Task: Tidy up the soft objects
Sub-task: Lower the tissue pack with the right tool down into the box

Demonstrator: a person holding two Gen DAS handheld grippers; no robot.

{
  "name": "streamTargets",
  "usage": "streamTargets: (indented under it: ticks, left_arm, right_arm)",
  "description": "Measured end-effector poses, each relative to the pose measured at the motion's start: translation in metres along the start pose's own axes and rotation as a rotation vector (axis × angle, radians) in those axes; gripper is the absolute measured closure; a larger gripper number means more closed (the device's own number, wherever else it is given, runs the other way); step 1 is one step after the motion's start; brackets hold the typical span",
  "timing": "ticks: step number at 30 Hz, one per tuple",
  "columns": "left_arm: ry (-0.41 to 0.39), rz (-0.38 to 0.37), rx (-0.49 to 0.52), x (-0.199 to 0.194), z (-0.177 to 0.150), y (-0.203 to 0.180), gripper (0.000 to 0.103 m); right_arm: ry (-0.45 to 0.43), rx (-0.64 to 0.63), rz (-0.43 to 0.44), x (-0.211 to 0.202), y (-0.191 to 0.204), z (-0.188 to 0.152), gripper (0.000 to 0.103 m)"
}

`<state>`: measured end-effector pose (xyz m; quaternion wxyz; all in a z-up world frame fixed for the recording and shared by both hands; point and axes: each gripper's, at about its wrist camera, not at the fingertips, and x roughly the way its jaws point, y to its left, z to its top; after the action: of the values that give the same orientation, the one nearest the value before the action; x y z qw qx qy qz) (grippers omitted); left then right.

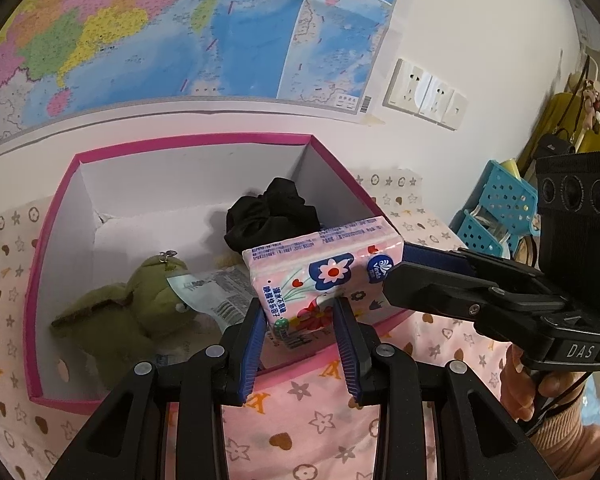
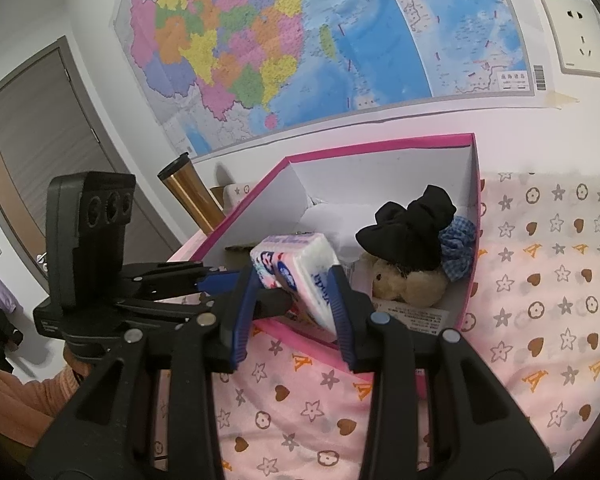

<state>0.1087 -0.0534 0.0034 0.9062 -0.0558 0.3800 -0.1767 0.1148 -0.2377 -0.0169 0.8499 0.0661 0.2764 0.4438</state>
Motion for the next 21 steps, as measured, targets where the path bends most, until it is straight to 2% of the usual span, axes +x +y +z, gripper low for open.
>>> streamTargets:
  ticks: [21]
  left_arm:
    - [0.006,0.007,-0.007,0.002,0.005,0.006,0.07]
  right_arm:
    - [0.003,0.011,0.009,0.012,-0.004,0.009,0.063]
